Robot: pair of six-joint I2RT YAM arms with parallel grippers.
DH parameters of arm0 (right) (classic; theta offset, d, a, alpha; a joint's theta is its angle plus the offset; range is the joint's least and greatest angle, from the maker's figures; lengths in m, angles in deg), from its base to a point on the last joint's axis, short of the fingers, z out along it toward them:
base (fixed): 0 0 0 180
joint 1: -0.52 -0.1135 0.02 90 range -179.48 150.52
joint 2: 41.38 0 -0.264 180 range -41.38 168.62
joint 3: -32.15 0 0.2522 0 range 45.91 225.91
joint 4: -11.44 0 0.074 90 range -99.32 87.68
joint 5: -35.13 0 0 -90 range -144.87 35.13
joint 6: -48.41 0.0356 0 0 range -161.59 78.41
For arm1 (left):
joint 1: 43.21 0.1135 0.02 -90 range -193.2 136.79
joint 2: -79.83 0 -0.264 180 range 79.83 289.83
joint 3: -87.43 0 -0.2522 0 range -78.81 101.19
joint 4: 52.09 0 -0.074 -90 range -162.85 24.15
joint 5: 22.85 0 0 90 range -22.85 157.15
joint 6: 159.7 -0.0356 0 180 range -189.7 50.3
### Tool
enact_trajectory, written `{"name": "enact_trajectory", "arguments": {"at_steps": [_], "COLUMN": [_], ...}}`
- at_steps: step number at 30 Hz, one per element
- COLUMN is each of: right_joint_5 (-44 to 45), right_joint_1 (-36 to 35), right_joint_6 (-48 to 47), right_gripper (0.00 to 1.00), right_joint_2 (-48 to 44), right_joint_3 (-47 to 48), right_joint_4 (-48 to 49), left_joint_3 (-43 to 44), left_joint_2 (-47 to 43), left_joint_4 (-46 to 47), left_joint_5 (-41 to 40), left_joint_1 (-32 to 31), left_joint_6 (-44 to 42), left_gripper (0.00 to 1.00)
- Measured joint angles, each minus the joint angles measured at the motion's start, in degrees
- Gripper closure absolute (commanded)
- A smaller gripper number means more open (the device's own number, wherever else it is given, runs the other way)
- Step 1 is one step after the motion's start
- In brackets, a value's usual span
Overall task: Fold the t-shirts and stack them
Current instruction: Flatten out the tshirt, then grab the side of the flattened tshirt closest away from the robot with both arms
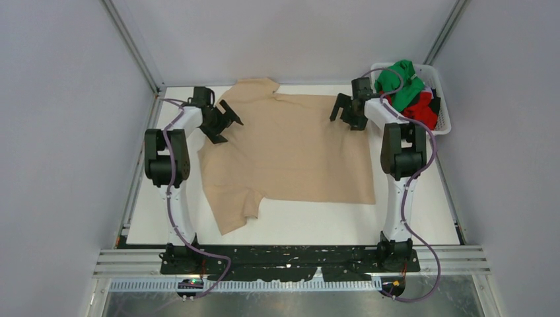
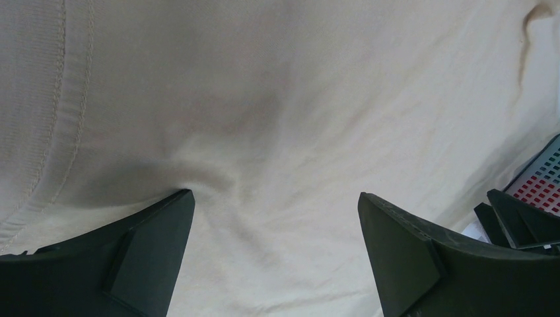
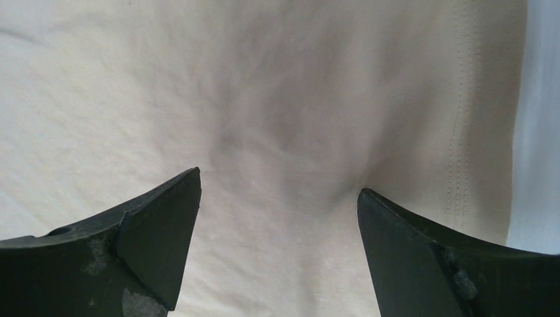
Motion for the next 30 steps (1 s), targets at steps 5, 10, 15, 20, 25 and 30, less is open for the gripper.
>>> {"name": "enact_trajectory", "arguments": {"at_steps": [5, 10, 15, 20, 25, 30], "right_joint_5": [-0.68, -0.15, 3.43, 6.56, 9.64, 12.50], "right_joint_1": [0.44, 0.35, -0.63, -2.03, -2.32, -2.16], "right_joint_6": [0.17, -0.72, -1.86, -1.90, 0.87, 3.78], "right_gripper": [0.05, 0.05, 0.05, 0.05, 0.05, 0.05], "right_joint_2": [1.46, -0.37, -14.10, -37.35, -55.60, -61.61], "right_joint_3": [2.56, 0.55, -12.31, -30.21, -47.06, -56.57], "right_joint_4": [-0.50, -0.39, 0.04, 3.67, 7.41, 7.30], "left_joint_3": [-0.55, -5.92, -15.06, -30.21, -46.53, -59.41], "left_joint_2": [-0.39, -5.99, -20.76, -43.21, -59.58, -72.32], "left_joint_4": [0.13, -0.42, -1.92, -4.79, -12.55, -21.38], "left_joint_5": [0.33, 0.42, -3.08, -8.44, -14.36, -18.16], "left_joint_1": [0.22, -0.55, -3.48, -8.68, -15.34, -22.97], "left_joint_6": [-0.70, -2.99, -5.31, -5.79, -3.85, -0.07], "left_gripper": [0.01, 0.01, 0.00, 0.00, 0.09, 0.24]}}
